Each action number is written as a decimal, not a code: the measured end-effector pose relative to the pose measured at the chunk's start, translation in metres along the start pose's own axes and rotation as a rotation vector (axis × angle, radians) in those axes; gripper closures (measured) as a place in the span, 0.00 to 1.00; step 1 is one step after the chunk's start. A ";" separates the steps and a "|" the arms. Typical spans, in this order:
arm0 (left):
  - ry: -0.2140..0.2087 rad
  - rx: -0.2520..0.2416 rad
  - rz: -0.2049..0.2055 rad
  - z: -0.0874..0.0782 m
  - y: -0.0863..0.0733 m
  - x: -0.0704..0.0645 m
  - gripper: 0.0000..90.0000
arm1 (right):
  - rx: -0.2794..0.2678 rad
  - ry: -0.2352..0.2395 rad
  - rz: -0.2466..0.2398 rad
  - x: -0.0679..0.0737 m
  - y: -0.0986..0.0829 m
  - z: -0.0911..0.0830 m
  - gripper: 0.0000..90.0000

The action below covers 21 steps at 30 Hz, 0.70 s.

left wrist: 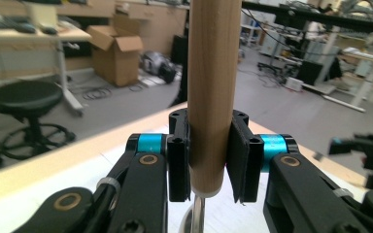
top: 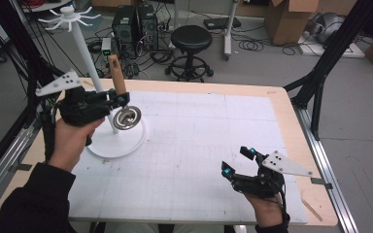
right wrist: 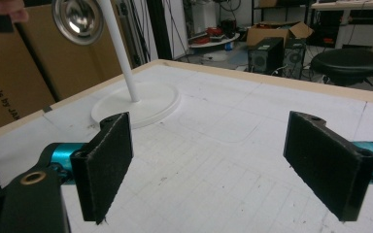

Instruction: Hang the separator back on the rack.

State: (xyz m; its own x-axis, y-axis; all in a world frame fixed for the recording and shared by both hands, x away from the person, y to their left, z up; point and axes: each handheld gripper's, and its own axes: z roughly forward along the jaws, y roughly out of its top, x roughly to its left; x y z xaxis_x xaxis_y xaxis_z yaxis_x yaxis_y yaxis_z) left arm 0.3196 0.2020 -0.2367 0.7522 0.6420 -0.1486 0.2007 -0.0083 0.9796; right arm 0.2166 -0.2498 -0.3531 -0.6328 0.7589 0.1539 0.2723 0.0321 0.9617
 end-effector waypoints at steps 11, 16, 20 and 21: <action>0.095 -0.012 -0.020 -0.005 0.042 0.022 0.81 | -0.017 0.015 0.011 0.000 0.001 -0.003 0.19; 0.121 -0.009 -0.020 -0.004 0.047 0.028 0.81 | -0.014 0.019 0.017 0.000 0.000 -0.003 0.19; 0.144 -0.018 -0.036 -0.006 0.048 0.032 0.81 | -0.006 0.025 0.015 0.001 -0.001 -0.001 0.19; 0.149 -0.017 -0.038 -0.006 0.048 0.034 0.81 | -0.001 0.028 0.018 0.002 -0.001 -0.001 0.19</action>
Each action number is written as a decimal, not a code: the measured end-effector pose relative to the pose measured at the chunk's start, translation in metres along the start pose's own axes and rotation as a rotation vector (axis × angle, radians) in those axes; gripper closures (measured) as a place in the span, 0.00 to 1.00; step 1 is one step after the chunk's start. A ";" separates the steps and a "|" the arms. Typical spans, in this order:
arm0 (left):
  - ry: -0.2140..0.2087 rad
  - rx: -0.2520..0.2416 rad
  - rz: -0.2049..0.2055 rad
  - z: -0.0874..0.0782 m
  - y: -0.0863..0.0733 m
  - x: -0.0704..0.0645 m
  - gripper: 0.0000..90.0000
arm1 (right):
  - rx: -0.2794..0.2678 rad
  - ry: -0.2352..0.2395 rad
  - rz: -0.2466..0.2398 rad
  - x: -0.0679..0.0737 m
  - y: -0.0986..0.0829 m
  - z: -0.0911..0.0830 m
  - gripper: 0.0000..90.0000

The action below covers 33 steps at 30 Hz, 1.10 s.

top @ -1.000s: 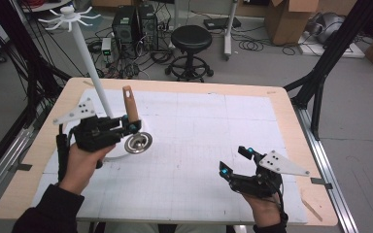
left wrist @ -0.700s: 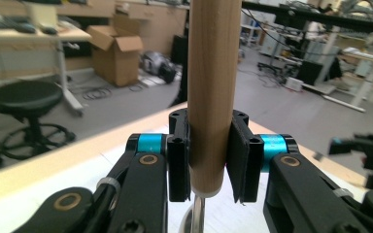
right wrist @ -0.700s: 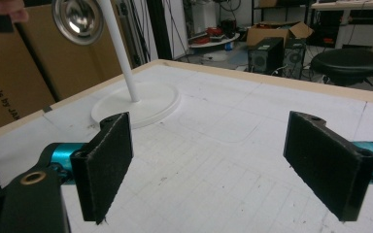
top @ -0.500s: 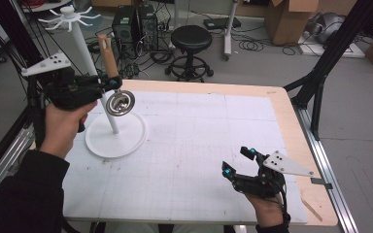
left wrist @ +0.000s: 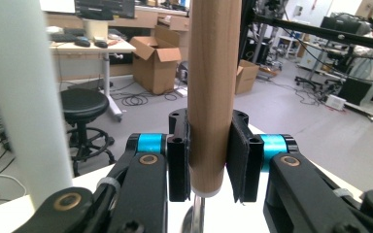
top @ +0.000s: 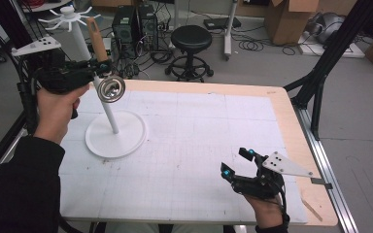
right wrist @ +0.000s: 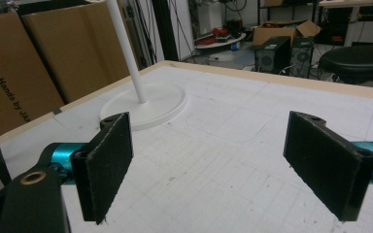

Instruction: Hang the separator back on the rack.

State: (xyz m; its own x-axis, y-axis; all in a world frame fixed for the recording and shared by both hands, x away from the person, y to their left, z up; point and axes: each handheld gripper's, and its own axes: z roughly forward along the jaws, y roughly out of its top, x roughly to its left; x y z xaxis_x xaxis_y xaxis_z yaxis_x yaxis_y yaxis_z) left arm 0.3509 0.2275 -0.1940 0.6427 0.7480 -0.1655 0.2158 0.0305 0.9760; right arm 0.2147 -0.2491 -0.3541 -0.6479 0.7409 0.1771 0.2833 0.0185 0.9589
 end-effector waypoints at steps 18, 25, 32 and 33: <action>0.065 -0.013 -0.002 -0.012 -0.013 0.008 0.74 | -0.007 -0.002 0.008 -0.002 0.000 -0.002 0.19; 0.048 -0.076 0.030 -0.035 -0.033 0.008 0.49 | -0.007 -0.015 0.005 -0.005 -0.001 -0.003 0.19; -0.029 -0.100 0.013 -0.055 -0.074 0.006 0.33 | -0.011 -0.040 0.004 -0.011 -0.004 -0.005 0.19; -0.030 -0.098 0.010 -0.057 -0.082 0.005 0.30 | -0.008 -0.043 0.007 -0.012 -0.005 -0.006 0.19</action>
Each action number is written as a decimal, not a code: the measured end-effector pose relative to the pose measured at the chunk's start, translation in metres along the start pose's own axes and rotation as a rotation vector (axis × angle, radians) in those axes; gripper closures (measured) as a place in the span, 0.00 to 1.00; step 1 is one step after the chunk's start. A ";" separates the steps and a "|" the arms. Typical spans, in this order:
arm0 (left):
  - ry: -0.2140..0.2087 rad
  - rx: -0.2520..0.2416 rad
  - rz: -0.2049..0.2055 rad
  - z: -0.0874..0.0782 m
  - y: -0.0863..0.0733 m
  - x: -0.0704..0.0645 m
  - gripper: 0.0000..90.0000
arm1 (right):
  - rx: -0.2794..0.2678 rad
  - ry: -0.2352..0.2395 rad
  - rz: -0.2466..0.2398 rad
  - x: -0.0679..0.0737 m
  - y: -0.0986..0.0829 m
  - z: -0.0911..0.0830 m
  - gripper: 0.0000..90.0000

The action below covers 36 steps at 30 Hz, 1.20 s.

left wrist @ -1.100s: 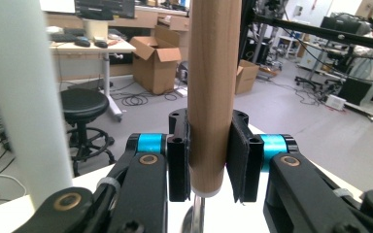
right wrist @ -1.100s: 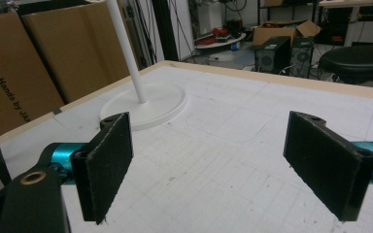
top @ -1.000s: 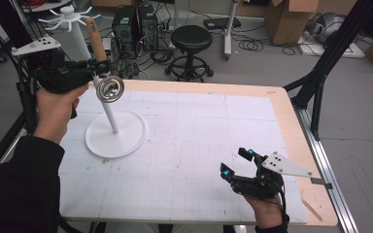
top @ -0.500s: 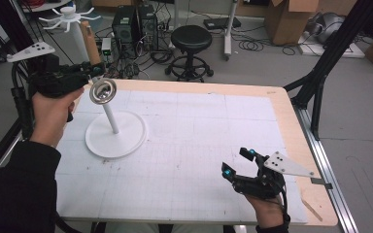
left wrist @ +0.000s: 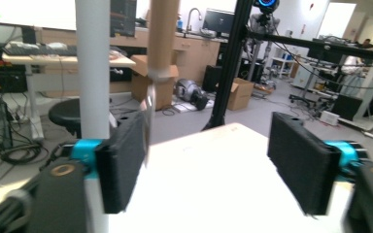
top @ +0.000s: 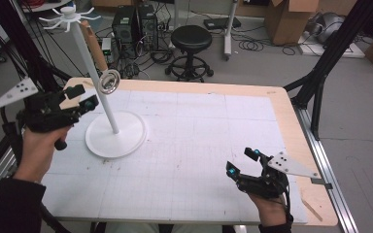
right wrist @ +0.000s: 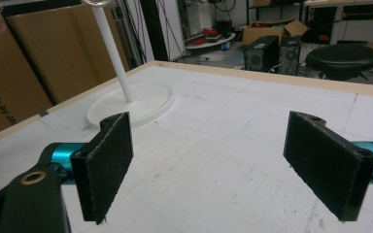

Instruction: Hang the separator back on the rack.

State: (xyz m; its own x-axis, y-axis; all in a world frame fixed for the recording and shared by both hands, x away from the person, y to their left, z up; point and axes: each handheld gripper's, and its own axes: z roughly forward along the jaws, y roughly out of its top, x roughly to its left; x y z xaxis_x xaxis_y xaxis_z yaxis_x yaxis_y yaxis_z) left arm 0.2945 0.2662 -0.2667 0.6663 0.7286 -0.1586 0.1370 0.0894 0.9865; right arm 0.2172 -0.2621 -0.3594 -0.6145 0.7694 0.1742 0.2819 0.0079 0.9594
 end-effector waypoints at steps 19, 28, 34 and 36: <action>-0.048 0.043 0.012 -0.028 -0.114 -0.030 0.21 | -0.019 -0.026 -0.040 -0.007 -0.010 -0.013 0.19; -0.060 0.073 0.013 -0.028 -0.125 -0.032 0.21 | -0.021 -0.042 -0.033 -0.011 -0.012 -0.015 0.19; -0.056 0.071 0.009 -0.029 -0.126 -0.032 0.22 | -0.021 -0.043 -0.038 -0.010 -0.012 -0.015 0.19; -0.057 0.072 0.006 -0.028 -0.126 -0.032 0.21 | -0.018 -0.042 -0.037 -0.011 -0.013 -0.014 0.19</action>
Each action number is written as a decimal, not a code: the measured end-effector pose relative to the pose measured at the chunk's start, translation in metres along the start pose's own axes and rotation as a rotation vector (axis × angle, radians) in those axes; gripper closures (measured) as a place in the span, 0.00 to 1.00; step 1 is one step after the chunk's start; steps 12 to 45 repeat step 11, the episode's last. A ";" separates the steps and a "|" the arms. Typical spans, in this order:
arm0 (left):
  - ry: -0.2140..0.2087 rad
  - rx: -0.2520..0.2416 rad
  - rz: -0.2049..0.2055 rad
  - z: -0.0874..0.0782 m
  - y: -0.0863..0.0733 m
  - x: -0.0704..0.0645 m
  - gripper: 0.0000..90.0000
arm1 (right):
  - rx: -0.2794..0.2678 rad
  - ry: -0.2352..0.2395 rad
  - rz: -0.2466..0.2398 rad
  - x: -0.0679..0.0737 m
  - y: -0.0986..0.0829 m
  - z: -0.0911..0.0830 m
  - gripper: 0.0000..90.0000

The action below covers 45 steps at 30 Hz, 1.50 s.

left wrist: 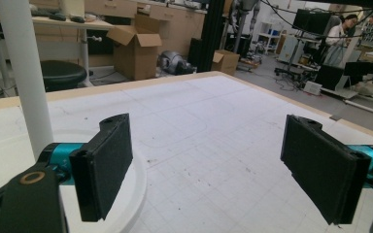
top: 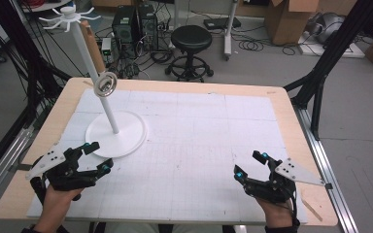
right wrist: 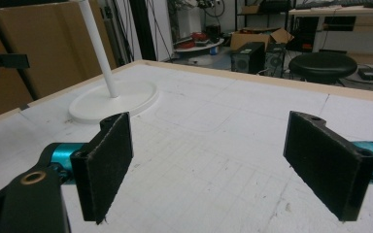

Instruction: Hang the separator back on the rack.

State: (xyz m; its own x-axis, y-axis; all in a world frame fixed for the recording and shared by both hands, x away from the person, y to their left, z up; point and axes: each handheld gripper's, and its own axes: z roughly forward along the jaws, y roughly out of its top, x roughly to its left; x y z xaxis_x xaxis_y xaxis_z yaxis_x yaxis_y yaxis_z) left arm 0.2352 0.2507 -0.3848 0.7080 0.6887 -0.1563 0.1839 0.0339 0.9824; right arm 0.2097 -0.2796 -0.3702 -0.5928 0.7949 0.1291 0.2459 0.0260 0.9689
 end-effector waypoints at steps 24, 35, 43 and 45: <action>-0.007 0.006 -0.007 0.002 -0.001 0.000 0.22 | 0.008 0.005 -0.005 -0.001 -0.002 0.003 0.19; -0.007 0.006 -0.007 0.002 -0.001 0.000 0.22 | 0.008 0.005 -0.005 -0.001 -0.002 0.003 0.19; -0.007 0.006 -0.007 0.002 -0.001 0.000 0.22 | 0.008 0.005 -0.005 -0.001 -0.002 0.003 0.19; -0.007 0.006 -0.007 0.002 -0.001 0.000 0.22 | 0.008 0.005 -0.005 -0.001 -0.002 0.003 0.19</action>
